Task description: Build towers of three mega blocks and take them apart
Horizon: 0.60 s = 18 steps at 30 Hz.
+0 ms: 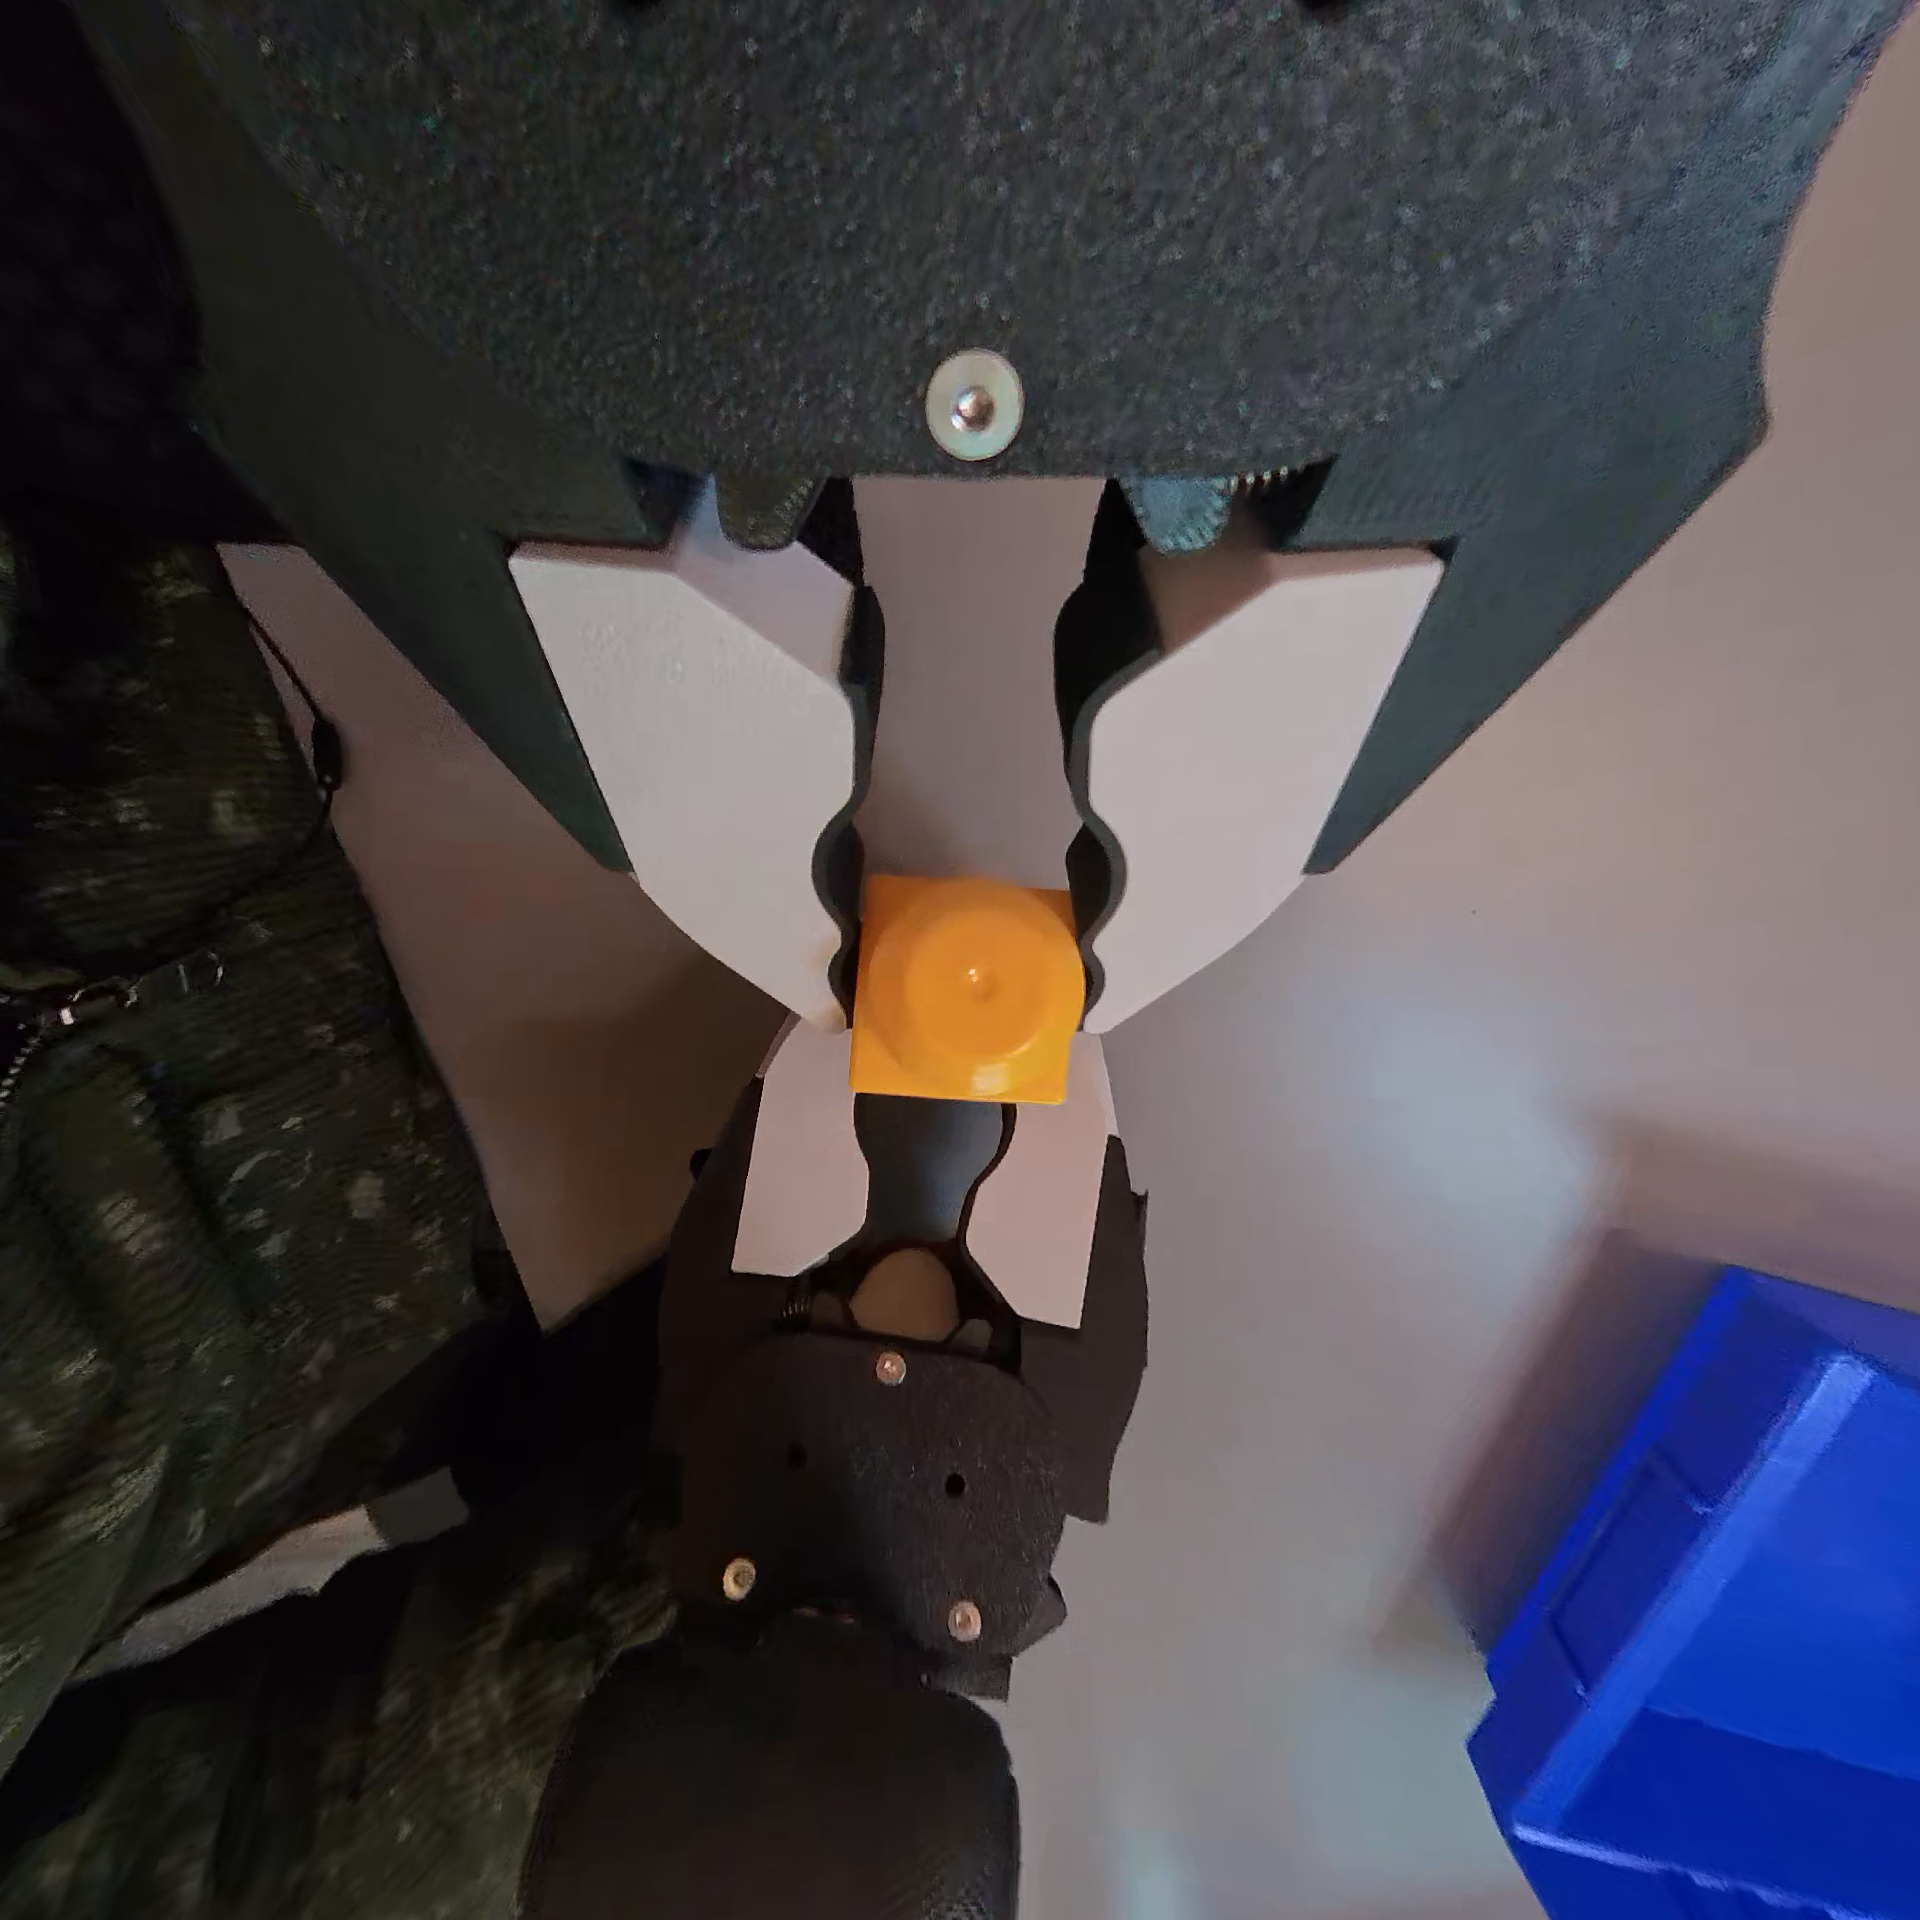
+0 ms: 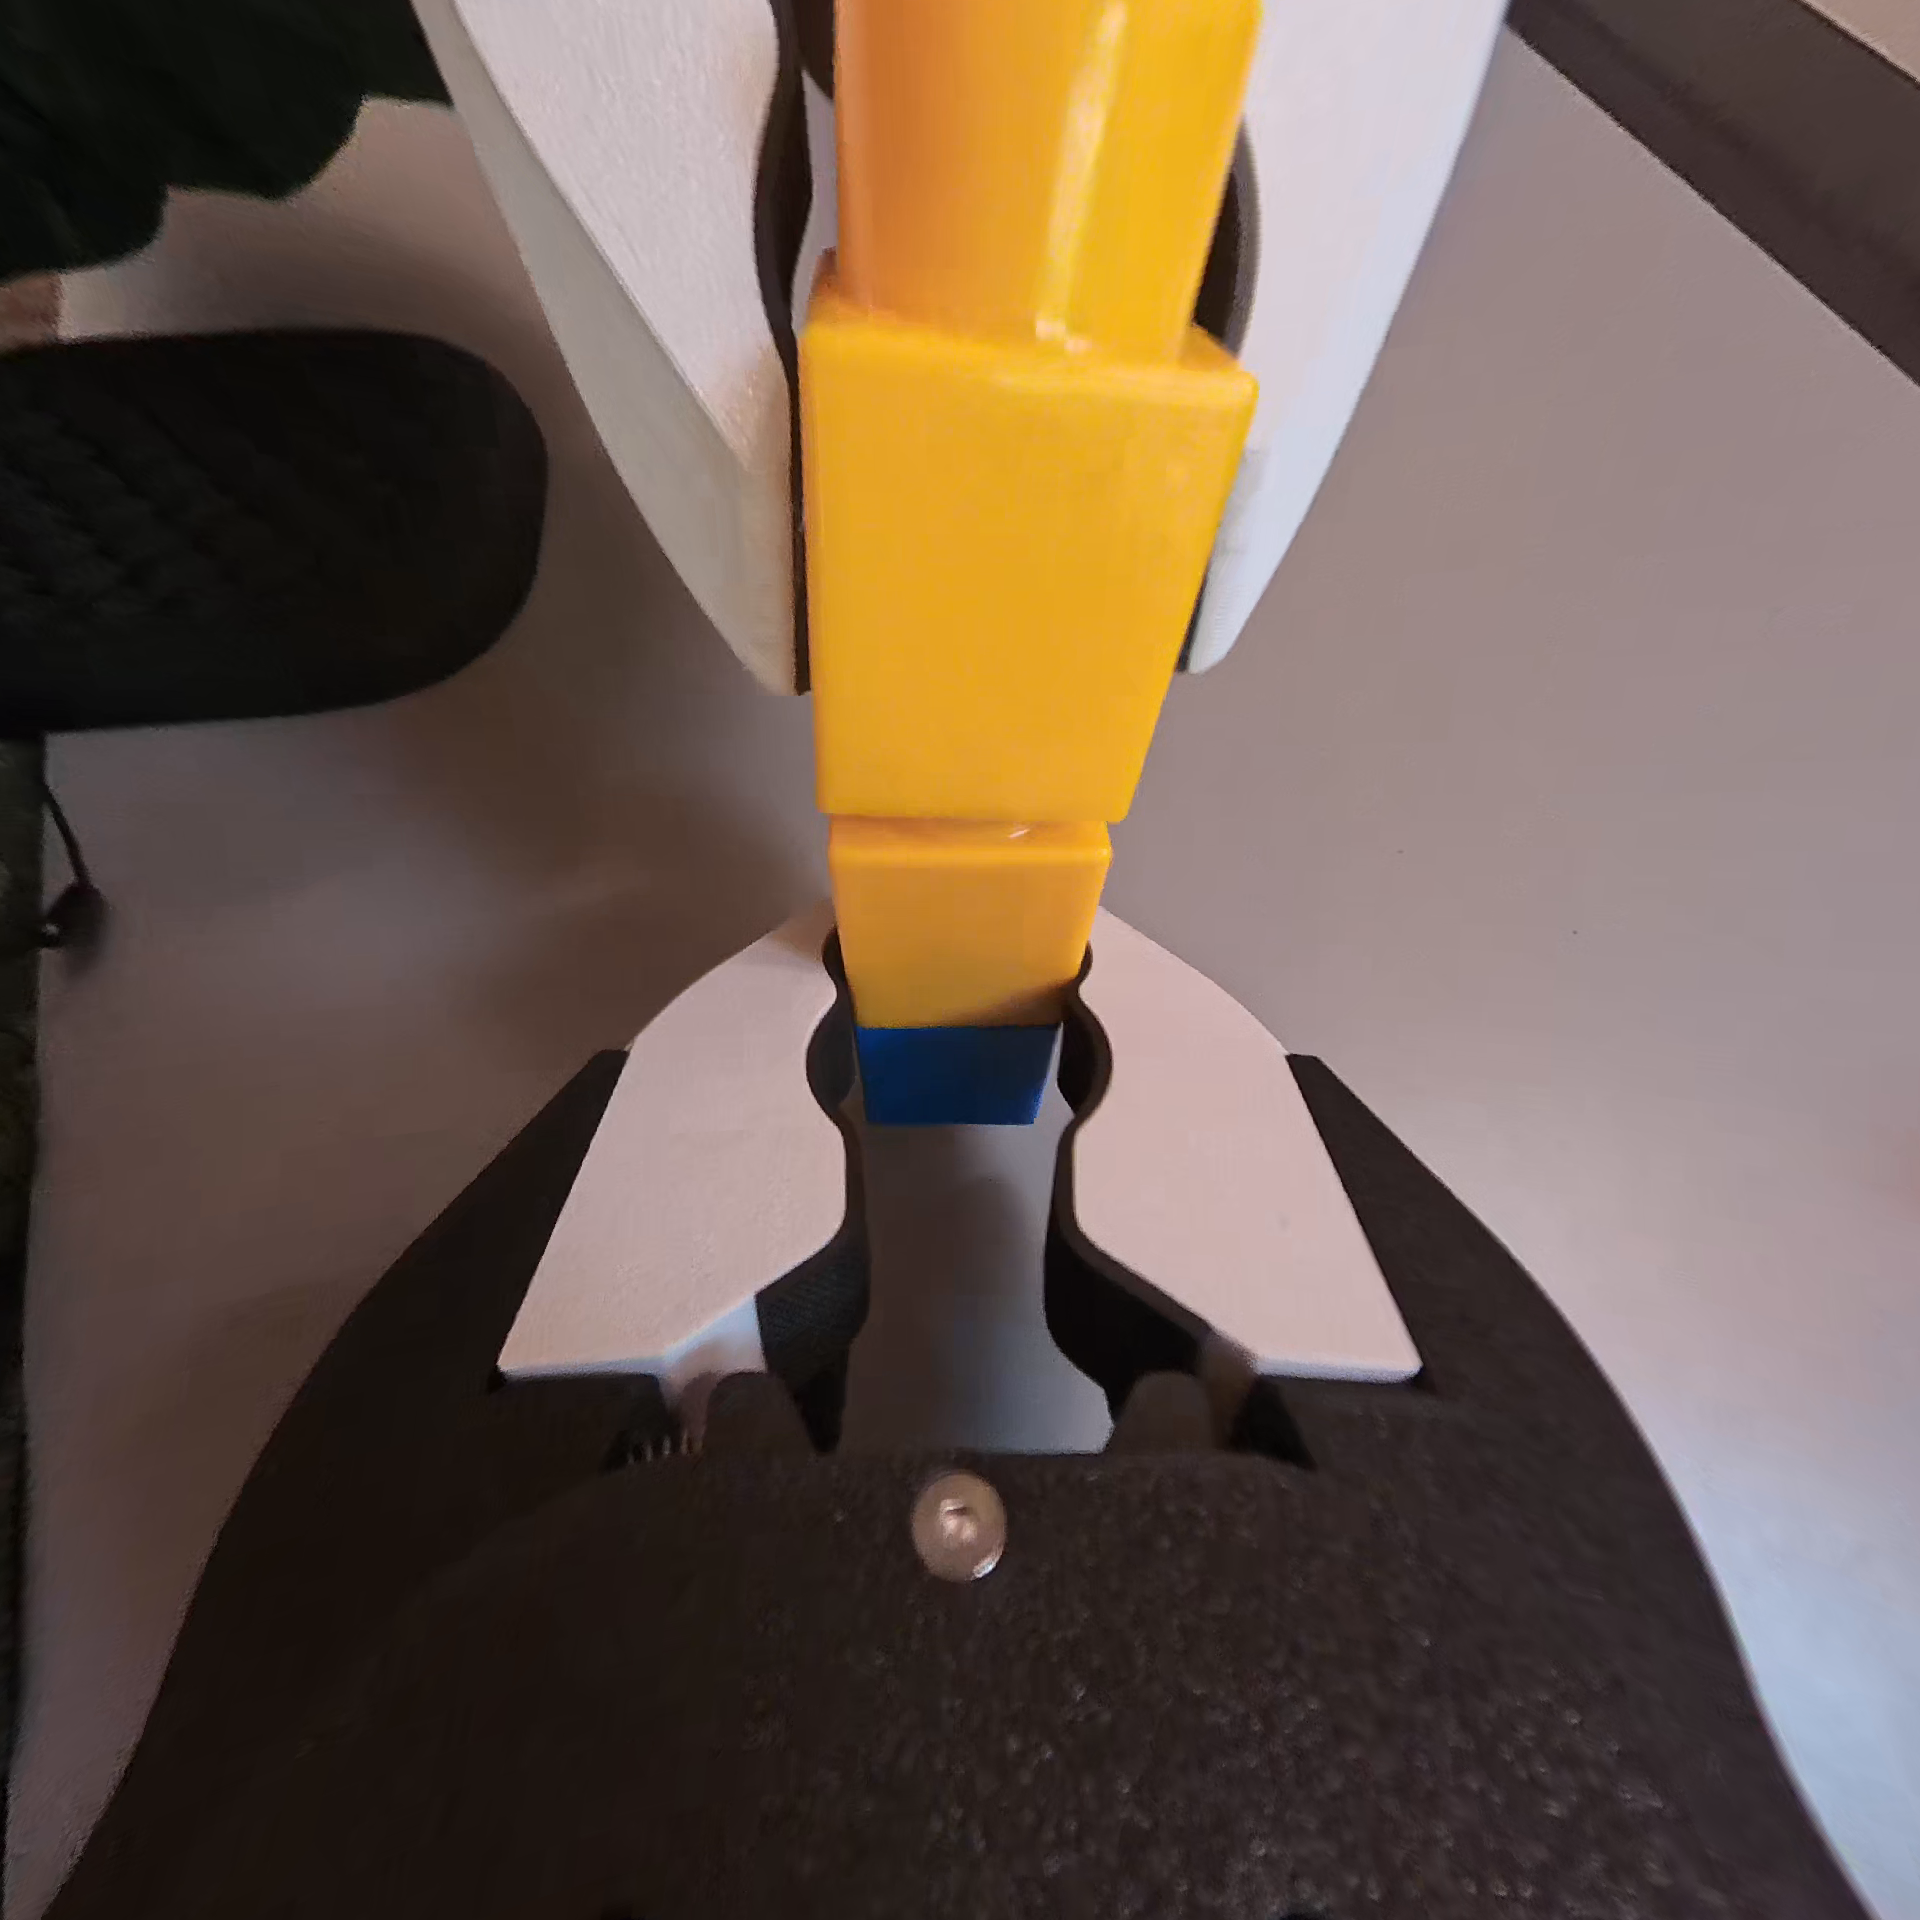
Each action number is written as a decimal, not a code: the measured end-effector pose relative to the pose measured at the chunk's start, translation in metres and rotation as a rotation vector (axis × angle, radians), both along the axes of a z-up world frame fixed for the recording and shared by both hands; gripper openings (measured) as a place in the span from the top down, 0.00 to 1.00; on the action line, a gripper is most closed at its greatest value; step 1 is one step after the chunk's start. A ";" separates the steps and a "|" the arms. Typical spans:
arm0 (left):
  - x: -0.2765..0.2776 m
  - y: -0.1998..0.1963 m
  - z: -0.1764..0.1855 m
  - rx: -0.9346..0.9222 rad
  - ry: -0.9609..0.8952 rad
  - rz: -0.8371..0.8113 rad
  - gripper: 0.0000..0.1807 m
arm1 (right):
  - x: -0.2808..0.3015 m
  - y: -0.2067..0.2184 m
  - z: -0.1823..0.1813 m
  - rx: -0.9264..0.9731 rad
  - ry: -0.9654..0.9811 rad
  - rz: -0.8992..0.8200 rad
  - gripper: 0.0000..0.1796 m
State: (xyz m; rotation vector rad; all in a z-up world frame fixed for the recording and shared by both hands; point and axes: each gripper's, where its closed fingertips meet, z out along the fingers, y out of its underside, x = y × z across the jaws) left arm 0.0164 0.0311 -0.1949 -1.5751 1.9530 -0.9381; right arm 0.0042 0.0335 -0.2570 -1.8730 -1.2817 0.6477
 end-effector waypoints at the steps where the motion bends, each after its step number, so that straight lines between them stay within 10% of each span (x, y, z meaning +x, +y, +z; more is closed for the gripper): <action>1: -0.001 0.000 -0.003 0.028 0.031 -0.008 0.80 | 0.000 -0.001 -0.002 0.002 -0.018 0.003 0.80; 13: 0.001 -0.002 -0.016 0.137 0.122 -0.042 0.80 | 0.004 -0.002 -0.012 -0.018 -0.088 -0.017 0.80; 18: 0.006 -0.002 0.018 0.137 -0.118 -0.016 0.73 | -0.004 -0.002 0.016 -0.022 0.066 0.005 0.80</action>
